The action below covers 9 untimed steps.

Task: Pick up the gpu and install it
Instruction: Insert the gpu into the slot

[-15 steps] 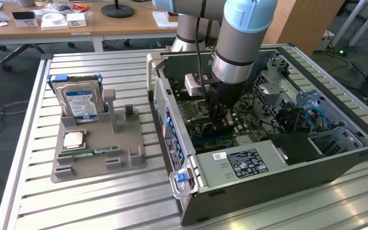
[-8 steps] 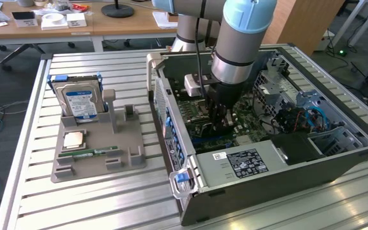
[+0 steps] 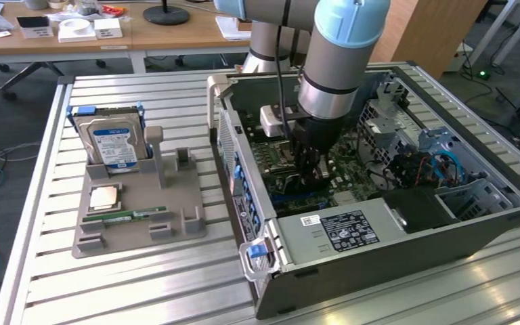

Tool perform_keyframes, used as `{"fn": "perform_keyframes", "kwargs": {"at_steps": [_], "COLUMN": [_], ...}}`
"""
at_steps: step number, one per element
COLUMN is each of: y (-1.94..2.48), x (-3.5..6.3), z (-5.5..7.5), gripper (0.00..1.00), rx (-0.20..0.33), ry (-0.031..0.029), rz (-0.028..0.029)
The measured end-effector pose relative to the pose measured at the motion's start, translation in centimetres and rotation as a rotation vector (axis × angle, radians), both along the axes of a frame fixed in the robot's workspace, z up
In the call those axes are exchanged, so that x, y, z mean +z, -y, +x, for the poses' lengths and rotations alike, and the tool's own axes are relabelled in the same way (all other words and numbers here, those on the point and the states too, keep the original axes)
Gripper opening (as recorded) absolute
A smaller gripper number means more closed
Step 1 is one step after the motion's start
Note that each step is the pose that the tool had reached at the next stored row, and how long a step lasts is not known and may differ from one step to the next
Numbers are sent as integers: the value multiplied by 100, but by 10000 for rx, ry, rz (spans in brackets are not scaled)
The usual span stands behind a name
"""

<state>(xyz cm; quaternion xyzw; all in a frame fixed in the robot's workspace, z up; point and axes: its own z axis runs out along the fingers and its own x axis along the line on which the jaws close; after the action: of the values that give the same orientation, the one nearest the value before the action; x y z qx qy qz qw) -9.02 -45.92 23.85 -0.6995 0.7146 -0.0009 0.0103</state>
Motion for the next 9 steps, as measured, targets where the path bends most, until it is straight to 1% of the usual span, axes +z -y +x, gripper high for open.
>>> {"fn": "perform_keyframes", "kwargs": {"at_steps": [2,5,9], "y": [0,2,2], "x": [-1,0,0], "z": [-9,-27,-36], "gripper": [26,26,26], "rx": [4,3,7], "ry": [13,54,57], "rz": [3,-4,0]}}
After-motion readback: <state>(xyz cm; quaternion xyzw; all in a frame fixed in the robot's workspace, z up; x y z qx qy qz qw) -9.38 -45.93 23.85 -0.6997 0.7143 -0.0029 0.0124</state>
